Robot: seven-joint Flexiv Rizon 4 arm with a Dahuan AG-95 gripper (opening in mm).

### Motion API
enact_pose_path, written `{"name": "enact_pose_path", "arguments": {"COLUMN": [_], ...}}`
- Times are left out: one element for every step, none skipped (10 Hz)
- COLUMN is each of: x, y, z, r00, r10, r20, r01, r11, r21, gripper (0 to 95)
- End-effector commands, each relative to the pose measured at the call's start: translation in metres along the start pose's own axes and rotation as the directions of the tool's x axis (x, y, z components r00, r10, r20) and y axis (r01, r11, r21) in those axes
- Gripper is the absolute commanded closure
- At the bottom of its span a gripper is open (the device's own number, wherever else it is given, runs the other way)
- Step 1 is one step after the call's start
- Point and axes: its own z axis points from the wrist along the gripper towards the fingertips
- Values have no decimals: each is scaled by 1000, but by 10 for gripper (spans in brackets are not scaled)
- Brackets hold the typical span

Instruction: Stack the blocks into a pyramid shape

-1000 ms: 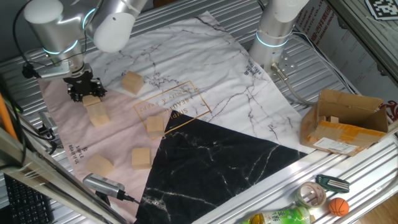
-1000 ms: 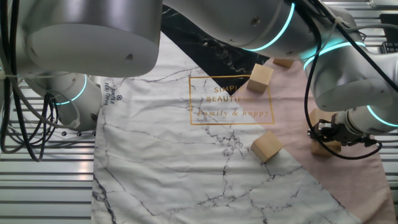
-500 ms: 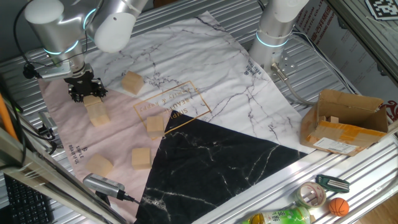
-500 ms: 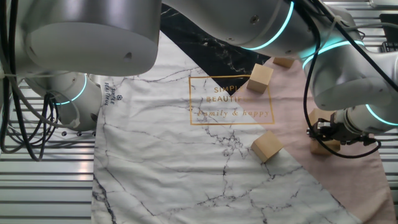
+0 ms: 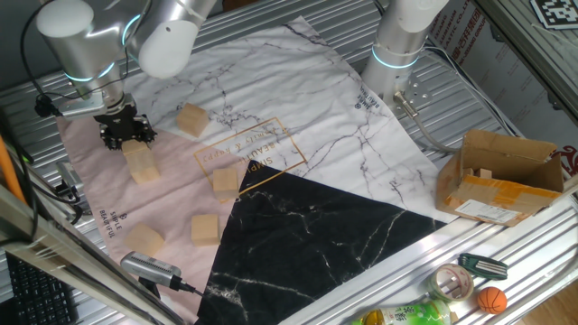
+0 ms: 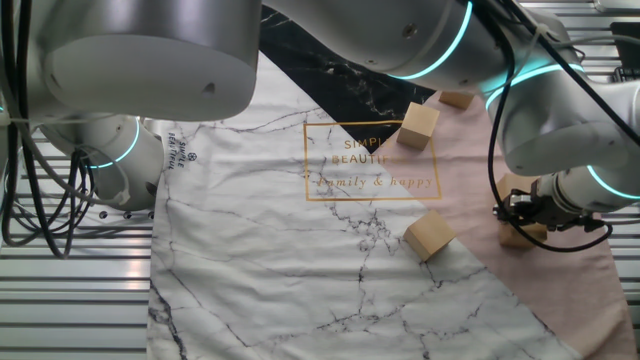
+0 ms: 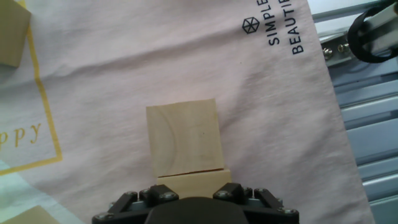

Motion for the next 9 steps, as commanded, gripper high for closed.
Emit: {"name": "enact_pose_path", "arguments": {"x": [0, 0, -1, -1, -1, -1, -2, -2, -3], "y": [0, 0, 0, 0, 0, 0, 0, 0, 0], "z": [0, 0, 0, 1, 1, 1, 1, 1, 2], "r00": [1000, 1000, 1000, 1000, 1000, 1000, 999, 999, 999], "r10": [-10, -11, -16, -19, -25, -30, -36, -38, -40], "r20": [3, 4, 5, 5, 5, 4, 4, 4, 4], "r01": [10, 11, 16, 19, 25, 30, 36, 38, 40], "r11": [1000, 1000, 1000, 1000, 1000, 1000, 999, 999, 999], "r21": [1, 1, 1, 1, 2, 3, 4, 4, 5], "gripper": [950, 950, 950, 950, 950, 950, 950, 950, 950]}}
